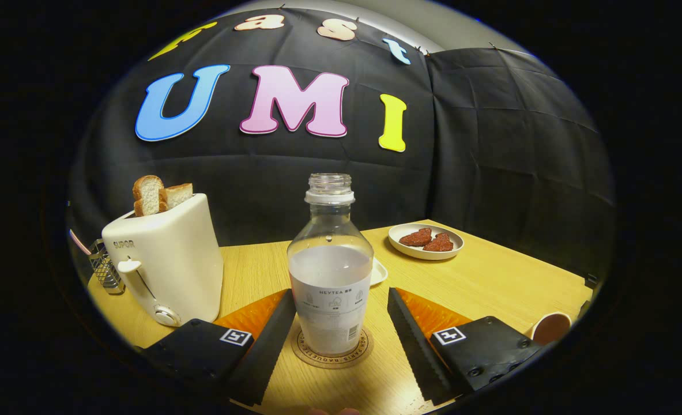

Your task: Take the bottle from table, then pour the juice into the cup, finally place the bottle on the coaster

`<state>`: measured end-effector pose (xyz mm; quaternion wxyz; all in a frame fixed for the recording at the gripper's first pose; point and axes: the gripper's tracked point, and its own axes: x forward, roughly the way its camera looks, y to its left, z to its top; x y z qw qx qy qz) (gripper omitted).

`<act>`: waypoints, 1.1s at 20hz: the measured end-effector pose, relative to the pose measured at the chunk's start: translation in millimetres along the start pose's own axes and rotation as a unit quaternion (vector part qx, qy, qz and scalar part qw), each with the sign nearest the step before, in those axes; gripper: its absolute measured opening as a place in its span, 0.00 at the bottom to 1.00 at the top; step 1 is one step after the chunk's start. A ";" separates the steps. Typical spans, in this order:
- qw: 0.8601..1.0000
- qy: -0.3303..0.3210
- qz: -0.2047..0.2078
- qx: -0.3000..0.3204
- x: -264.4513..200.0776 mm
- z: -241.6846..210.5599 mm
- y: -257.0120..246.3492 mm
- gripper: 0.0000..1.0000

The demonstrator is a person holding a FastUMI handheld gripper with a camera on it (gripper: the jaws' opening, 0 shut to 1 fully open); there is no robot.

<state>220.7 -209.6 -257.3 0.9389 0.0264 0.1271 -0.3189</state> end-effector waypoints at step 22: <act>0.994 -0.073 0.080 -0.017 -163.7 101.4 -16.0 0.97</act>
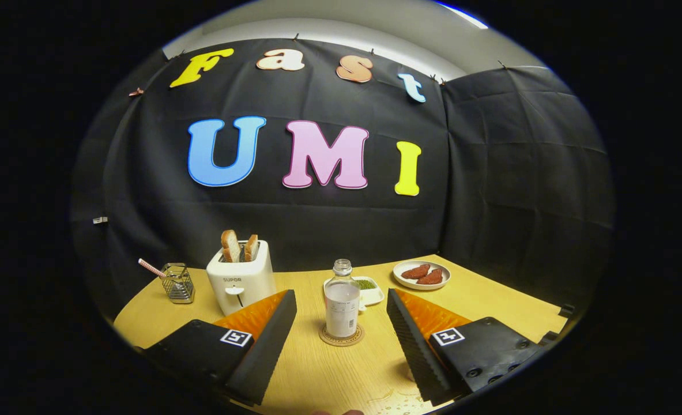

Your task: Take the bottle from table, then pour the juice into the cup, finally place the bottle on the coaster

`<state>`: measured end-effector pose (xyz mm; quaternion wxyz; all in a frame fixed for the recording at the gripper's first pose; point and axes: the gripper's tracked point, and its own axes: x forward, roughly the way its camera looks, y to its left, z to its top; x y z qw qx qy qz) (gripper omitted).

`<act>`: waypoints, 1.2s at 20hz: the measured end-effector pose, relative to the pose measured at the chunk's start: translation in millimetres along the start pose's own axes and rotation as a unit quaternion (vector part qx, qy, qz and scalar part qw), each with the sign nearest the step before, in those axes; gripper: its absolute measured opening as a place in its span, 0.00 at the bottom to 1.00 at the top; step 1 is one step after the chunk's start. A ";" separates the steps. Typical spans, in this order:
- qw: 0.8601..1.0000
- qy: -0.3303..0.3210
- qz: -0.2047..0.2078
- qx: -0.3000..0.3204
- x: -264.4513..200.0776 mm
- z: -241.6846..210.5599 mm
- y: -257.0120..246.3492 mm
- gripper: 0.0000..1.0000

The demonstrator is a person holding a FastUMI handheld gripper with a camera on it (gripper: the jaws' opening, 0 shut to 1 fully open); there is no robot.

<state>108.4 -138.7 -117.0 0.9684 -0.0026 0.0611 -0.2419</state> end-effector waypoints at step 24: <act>0.992 -0.035 0.117 0.044 -78.9 93.2 -40.3 0.97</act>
